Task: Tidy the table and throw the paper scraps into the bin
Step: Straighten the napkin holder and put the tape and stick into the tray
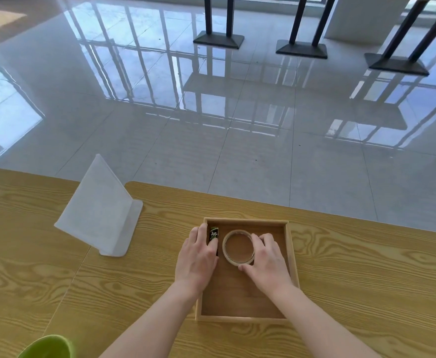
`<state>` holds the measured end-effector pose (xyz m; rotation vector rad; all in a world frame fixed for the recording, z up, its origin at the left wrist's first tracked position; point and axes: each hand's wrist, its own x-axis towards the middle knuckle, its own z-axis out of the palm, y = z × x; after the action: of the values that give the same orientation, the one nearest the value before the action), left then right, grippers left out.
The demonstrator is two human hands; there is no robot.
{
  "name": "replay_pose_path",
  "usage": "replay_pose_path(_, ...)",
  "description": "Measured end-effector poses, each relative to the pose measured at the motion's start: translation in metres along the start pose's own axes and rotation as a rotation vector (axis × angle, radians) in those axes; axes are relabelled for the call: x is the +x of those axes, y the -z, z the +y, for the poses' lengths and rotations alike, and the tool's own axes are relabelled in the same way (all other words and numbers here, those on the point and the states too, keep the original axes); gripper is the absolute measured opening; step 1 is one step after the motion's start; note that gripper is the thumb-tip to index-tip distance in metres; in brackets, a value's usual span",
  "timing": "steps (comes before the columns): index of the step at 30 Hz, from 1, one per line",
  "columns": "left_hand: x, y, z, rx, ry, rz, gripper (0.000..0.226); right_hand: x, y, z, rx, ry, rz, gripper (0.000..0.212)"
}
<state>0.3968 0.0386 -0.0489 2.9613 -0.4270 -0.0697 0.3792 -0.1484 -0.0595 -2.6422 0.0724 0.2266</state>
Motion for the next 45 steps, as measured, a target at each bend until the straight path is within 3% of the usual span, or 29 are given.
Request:
replay_pose_path(9, 0.004, -0.003, -0.001, -0.070, 0.039, 0.005, 0.034, 0.010, -0.006, -0.018, 0.010, -0.002, 0.035, 0.069)
replay_pose_path(16, -0.002, -0.005, -0.006, -0.181, 0.045, 0.005, 0.050, 0.006, -0.004, -0.015, 0.085, -0.007, 0.025, 0.078)
replay_pose_path(21, -0.022, -0.002, -0.007, -0.443, 0.226, 0.032, 0.065, -0.006, 0.016, 0.001, 0.124, -0.034, 0.066, 0.067)
replay_pose_path(25, -0.044, -0.006, -0.007, -0.514, 0.354, -0.022, 0.070, -0.021, 0.035, 0.021, 0.075, -0.101, 0.157, 0.047)
replay_pose_path(29, -0.059, -0.011, -0.003, -0.527, 0.387, -0.058, 0.066, -0.037, 0.045, 0.038, 0.039, -0.235, 0.195, 0.040)
replay_pose_path(34, -0.061, -0.010, -0.002, -0.520, 0.373, -0.066, 0.062, -0.049, 0.043, 0.048, 0.021, -0.357, 0.094, 0.036)
replay_pose_path(45, -0.051, 0.009, -0.047, -0.503, 0.430, 0.010, 0.045, -0.039, 0.022, 0.011, 0.117, -0.364, 0.037, 0.036)
